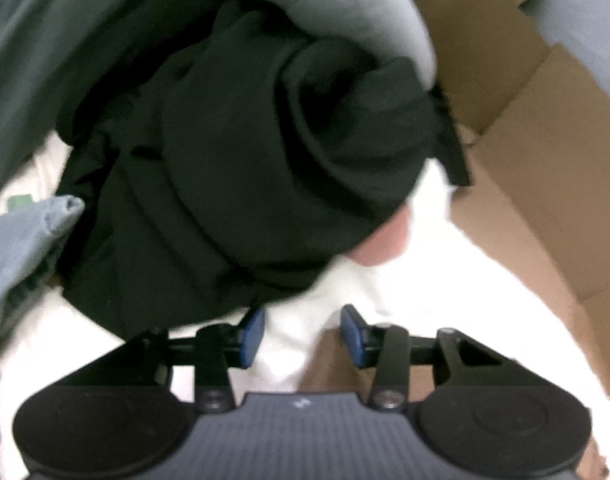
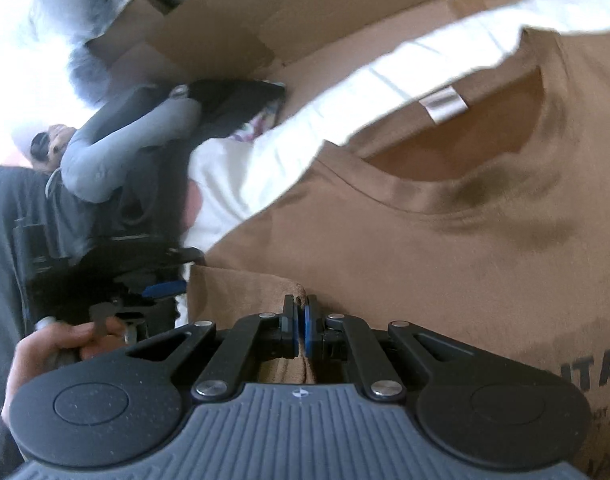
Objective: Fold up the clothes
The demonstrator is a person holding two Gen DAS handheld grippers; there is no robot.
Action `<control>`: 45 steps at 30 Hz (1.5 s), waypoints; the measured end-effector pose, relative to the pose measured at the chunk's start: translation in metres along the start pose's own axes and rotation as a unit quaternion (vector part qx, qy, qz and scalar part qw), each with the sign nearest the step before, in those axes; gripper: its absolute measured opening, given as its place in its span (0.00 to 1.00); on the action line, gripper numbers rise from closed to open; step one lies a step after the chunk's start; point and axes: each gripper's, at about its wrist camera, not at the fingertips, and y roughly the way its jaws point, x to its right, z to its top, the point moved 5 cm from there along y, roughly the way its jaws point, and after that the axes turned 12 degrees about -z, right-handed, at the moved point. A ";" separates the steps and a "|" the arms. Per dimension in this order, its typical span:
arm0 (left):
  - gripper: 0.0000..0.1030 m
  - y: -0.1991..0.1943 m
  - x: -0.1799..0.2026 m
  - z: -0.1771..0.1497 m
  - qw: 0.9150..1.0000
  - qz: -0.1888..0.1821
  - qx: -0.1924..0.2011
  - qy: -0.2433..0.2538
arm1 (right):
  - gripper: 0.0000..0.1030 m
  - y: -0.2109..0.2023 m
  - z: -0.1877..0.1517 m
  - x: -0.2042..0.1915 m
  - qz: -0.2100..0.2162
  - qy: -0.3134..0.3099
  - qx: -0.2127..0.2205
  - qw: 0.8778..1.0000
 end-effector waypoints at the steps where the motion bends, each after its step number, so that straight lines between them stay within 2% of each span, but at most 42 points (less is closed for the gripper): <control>1: 0.43 -0.001 0.001 0.000 1.000 -0.002 -0.004 0.002 | 0.01 0.000 -0.001 0.000 0.000 -0.003 0.001 1.000; 5: 0.43 -0.002 0.004 0.001 0.999 0.029 -0.006 0.042 | 0.01 0.001 -0.004 -0.002 0.004 -0.004 -0.001 1.000; 10: 0.45 0.006 -0.007 0.006 0.999 0.036 -0.014 0.027 | 0.01 -0.003 -0.007 -0.005 0.007 -0.009 -0.002 1.000; 17: 0.47 0.010 -0.001 0.009 0.997 0.058 -0.004 0.056 | 0.01 -0.009 -0.010 0.006 -0.010 0.012 0.001 1.000; 23: 0.47 0.002 -0.003 0.015 0.998 0.052 -0.005 0.044 | 0.01 0.002 -0.003 0.022 -0.020 0.030 -0.008 0.999; 26: 0.47 -0.013 -0.006 0.016 0.999 0.039 0.002 0.033 | 0.03 -0.006 -0.001 0.025 -0.023 0.035 0.007 0.999; 31: 0.44 -0.045 -0.013 0.012 0.999 0.032 0.020 0.018 | 0.03 -0.014 -0.013 0.023 0.004 0.048 -0.002 0.999; 34: 0.44 -0.066 -0.020 0.003 0.999 0.025 0.020 0.015 | 0.05 -0.016 -0.023 0.016 0.016 0.042 -0.012 0.999; 38: 0.45 -0.095 -0.035 -0.012 0.999 0.022 0.019 0.018 | 0.29 -0.022 -0.033 0.012 0.022 0.039 -0.014 0.999; 40: 0.45 -0.101 -0.042 -0.027 1.000 0.019 0.012 0.016 | 0.29 -0.024 -0.039 0.013 0.021 0.042 -0.017 0.999; 43: 0.44 -0.082 -0.046 -0.086 1.000 0.020 -0.003 0.024 | 0.29 -0.028 -0.046 0.014 0.021 0.046 -0.022 0.998; 45: 0.44 -0.086 -0.046 -0.105 0.999 0.023 -0.012 0.035 | 0.29 -0.032 -0.049 0.015 0.021 0.048 -0.024 0.998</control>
